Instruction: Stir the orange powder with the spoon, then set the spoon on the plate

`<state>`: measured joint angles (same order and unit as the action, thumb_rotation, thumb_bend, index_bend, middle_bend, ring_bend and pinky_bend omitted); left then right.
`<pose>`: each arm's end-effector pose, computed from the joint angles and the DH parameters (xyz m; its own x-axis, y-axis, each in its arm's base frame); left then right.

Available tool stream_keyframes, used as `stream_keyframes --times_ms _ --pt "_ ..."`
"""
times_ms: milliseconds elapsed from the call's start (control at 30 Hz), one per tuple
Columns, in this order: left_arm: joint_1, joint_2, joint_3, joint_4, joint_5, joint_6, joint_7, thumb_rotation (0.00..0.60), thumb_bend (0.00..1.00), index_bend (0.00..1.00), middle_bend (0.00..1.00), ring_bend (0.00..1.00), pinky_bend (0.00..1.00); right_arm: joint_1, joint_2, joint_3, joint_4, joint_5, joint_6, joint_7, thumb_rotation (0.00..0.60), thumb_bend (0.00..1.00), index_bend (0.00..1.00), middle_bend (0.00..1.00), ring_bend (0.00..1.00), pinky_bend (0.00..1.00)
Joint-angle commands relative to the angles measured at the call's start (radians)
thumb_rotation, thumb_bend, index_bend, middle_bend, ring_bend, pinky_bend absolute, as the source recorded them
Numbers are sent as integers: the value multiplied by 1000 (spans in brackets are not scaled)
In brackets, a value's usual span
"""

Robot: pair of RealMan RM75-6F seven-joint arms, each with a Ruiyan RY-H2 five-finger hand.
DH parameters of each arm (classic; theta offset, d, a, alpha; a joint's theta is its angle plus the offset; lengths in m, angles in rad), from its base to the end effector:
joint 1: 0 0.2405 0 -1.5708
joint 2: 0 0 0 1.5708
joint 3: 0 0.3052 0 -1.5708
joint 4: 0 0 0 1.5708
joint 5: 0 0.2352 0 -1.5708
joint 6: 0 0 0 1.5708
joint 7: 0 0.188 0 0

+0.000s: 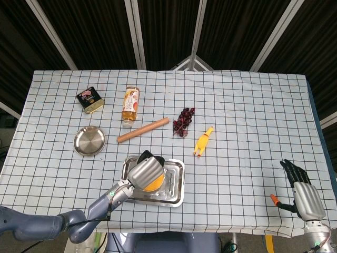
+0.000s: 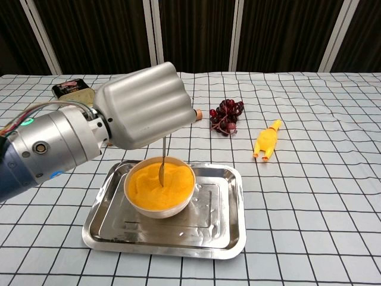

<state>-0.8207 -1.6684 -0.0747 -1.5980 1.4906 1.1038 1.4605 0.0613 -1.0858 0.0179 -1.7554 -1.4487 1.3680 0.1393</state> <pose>-0.0504 0.3339 -0.0950 0.7458 -0.6254 0.2296 -0.0950 -0.4409 -0.8925 -0.3585 -0.2100 0.1315 0.1434 -0.1560 0.9773 -0.9840 0.0826 0.1576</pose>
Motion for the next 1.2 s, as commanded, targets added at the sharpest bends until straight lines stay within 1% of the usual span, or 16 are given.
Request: stream_keyframes --times_ms 33,367,600,767,833,1000,1100,1200 --pt "1 2 -1 -1 10 7 -5 600 592 822 1000 1000 1000 0 0 1 1 1 -1 0 600 317 0 0 0 0" --pt "14 45 1 -39 35 23 -30 600 592 822 1000 1000 1000 0 0 0 1 -1 0 1 600 317 0 0 0 0" --pt "23 100 19 -82 54 17 -41 600 593 822 1000 1000 1000 1 0 0 -1 2 -3 4 600 317 0 0 0 0" --pt "27 132 43 -78 65 -9 -20 600 592 822 1000 1000 1000 1 -1 -1 -2 2 -4 0 600 316 0 0 0 0" --pt "32 130 40 -78 62 -5 -31 600 593 822 1000 1000 1000 1 -1 -1 -2 2 -3 0 600 317 0 0 0 0" --pt "40 113 10 -82 48 18 -55 600 592 822 1000 1000 1000 0 0 1 -1 4 -3 2 600 317 0 0 0 0" --pt "35 126 20 -86 57 0 -36 600 592 822 1000 1000 1000 1 0 0 -1 6 -6 3 600 317 0 0 0 0" --pt "45 124 9 -91 45 14 -58 600 592 822 1000 1000 1000 2 0 1 0 6 -5 3 600 317 0 0 0 0"
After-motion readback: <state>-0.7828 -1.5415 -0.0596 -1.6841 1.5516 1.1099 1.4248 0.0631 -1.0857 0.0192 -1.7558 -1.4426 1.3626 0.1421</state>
